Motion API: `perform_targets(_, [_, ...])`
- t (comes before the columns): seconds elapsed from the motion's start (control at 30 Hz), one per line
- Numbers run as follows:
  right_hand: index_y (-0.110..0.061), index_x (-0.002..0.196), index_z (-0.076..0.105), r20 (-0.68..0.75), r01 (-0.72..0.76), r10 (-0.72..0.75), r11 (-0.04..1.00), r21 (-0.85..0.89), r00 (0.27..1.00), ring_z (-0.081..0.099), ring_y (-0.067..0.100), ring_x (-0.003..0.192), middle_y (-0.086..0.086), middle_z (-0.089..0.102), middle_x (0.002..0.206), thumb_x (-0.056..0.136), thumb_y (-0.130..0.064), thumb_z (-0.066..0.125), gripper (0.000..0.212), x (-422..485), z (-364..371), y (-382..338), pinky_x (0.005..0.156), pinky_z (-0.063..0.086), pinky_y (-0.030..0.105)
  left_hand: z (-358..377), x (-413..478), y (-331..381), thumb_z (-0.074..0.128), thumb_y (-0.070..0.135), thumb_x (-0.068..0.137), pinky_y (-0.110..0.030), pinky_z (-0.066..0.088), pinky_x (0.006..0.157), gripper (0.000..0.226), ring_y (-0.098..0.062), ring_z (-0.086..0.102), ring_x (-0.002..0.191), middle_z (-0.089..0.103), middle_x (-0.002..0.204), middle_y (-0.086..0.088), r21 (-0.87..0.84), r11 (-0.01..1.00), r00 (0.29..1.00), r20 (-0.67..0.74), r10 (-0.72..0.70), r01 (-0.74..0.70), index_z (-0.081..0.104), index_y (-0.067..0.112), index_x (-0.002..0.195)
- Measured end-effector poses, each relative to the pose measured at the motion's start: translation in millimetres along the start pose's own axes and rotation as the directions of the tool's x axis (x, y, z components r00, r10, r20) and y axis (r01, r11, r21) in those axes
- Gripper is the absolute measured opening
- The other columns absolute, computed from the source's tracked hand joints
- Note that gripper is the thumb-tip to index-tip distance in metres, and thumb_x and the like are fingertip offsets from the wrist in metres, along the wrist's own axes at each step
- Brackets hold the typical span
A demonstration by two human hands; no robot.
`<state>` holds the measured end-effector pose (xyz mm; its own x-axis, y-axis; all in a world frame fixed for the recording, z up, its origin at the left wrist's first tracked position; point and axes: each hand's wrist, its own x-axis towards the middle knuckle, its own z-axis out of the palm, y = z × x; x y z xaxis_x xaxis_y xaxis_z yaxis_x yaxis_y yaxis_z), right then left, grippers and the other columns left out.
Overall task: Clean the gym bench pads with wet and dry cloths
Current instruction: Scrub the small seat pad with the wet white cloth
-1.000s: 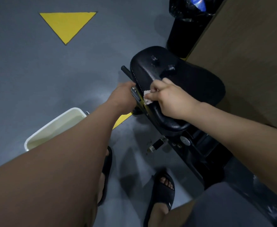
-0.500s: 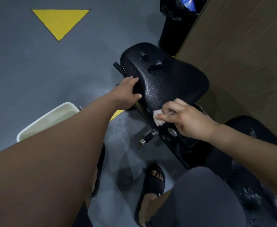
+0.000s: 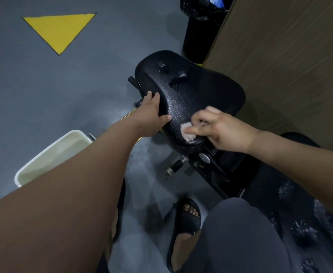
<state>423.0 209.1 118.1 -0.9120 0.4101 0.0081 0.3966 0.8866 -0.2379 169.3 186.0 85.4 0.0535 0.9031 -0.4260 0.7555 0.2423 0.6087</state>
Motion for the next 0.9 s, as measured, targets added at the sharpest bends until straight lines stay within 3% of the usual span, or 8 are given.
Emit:
perform_targets(0.23, [-0.020,0.124,0.073,-0.186,-0.267,0.253,0.962,-0.055,0.949,0.053,0.034,0.088,0.010,0.061,0.108,0.094,-0.008,0.043,0.045,49,1,44,0.076,0.052,0.042,-5,8,-3,0.063,0.043,0.098,-0.039,0.013,0.127,0.098,-0.026,0.001,0.157,-0.016,0.169,-0.009,0.024,1.000,1.000,0.025,0.013,-0.014,-0.005,0.013,0.162])
perform_targets(0.43, [-0.019,0.129,0.068,-0.171,-0.581,0.561,0.807,-0.104,0.810,0.050,0.037,0.106,0.013,0.056,0.114,0.092,-0.003,0.057,0.041,81,-8,68,0.087,0.048,0.039,-11,12,4,0.065,0.041,0.097,-0.040,0.015,0.126,0.102,-0.029,0.003,0.157,-0.018,0.168,-0.011,0.056,0.998,0.998,0.056,-0.008,0.005,-0.009,0.010,0.161])
perform_targets(0.53, [-0.012,0.117,0.074,-0.268,-0.479,0.451,0.876,-0.047,0.851,0.054,0.036,0.092,0.012,0.059,0.102,0.093,-0.008,0.057,0.030,71,3,46,0.079,0.052,0.041,-13,12,7,0.066,0.038,0.097,-0.038,0.014,0.126,0.104,-0.028,0.000,0.157,-0.019,0.168,-0.012,0.054,0.998,0.997,0.071,-0.016,0.012,-0.011,0.008,0.161])
perform_targets(0.6, [-0.016,0.115,0.077,-0.230,-0.364,0.359,0.931,0.019,0.905,0.056,0.028,0.089,0.006,0.062,0.101,0.094,-0.009,0.063,0.026,58,2,31,0.077,0.048,0.033,-14,13,10,0.067,0.036,0.097,-0.038,0.013,0.126,0.105,-0.028,-0.001,0.157,-0.021,0.167,-0.014,0.055,0.998,0.996,0.082,-0.018,0.014,-0.013,0.007,0.160])
perform_targets(0.67, [-0.019,0.114,0.079,-0.142,-0.362,0.378,0.924,0.124,0.915,0.061,0.020,0.090,0.001,0.066,0.103,0.093,-0.010,0.071,0.024,54,-9,26,0.080,0.046,0.022,-16,12,12,0.066,0.036,0.097,-0.039,0.013,0.126,0.106,-0.029,-0.002,0.157,-0.022,0.167,-0.015,0.069,0.997,0.995,0.092,-0.028,0.021,-0.014,0.006,0.159])
perform_targets(0.77, [-0.021,0.108,0.080,-0.067,-0.512,0.551,0.808,0.293,0.832,0.068,0.004,0.081,-0.004,0.073,0.096,0.093,-0.017,0.074,0.017,61,-28,27,0.073,0.042,0.005,-17,13,16,0.065,0.036,0.098,-0.040,0.013,0.126,0.105,-0.030,-0.001,0.157,-0.021,0.167,-0.015,0.079,0.996,0.995,0.097,-0.037,0.030,-0.015,0.005,0.159])
perform_targets(0.83, [-0.025,0.102,0.080,-0.011,-0.580,0.645,0.695,0.426,0.764,0.067,0.000,0.067,-0.004,0.076,0.084,0.095,-0.023,0.072,0.011,66,-38,26,0.062,0.046,0.010,-17,12,17,0.066,0.035,0.098,-0.040,0.013,0.126,0.105,-0.030,-0.002,0.157,-0.021,0.167,-0.015,0.076,0.997,0.995,0.093,-0.036,0.029,-0.014,0.004,0.159])
perform_targets(0.9, [-0.025,0.098,0.078,0.019,-0.589,0.654,0.668,0.455,0.756,0.067,0.009,0.070,0.000,0.076,0.085,0.098,-0.025,0.068,0.009,71,-45,23,0.064,0.052,0.022,-17,11,17,0.066,0.035,0.097,-0.039,0.012,0.126,0.106,-0.030,-0.002,0.157,-0.021,0.167,-0.016,0.067,0.997,0.995,0.092,-0.038,0.031,-0.014,0.004,0.159])
